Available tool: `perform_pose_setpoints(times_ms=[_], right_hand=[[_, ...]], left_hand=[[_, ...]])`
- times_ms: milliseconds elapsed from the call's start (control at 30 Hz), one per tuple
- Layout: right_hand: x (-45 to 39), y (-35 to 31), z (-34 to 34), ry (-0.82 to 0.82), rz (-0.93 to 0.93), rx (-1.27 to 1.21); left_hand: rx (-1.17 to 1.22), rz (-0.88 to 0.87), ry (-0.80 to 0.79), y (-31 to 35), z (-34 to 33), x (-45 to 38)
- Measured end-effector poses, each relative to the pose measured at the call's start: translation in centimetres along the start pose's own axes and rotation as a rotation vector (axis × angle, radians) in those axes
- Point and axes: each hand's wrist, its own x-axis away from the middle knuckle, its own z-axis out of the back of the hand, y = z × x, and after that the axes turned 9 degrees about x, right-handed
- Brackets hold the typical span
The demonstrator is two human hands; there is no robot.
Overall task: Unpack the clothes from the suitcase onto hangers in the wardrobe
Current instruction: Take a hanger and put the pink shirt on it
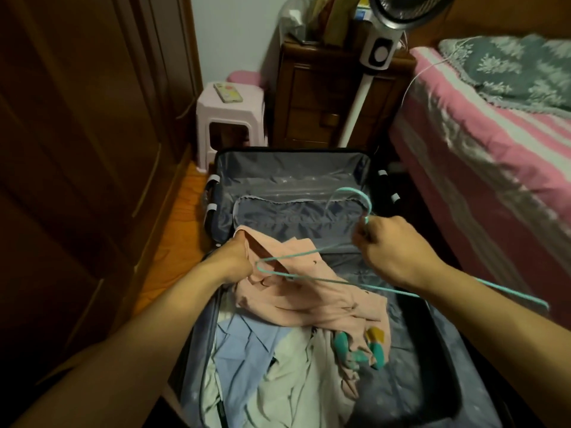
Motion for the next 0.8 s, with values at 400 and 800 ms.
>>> perform_pose_setpoints(times_ms=[400,800], right_hand=[[-0.2,0.9,-1.0,0.194,-0.118,-0.214],[-0.2,-0.5,1.1,0.261,-0.017,-0.325]], left_hand=[[0.111,-0.652,0.011,8.6,-1.5,10.5],[-0.129,-0.506,0.527,8.8,0.5,8.6]])
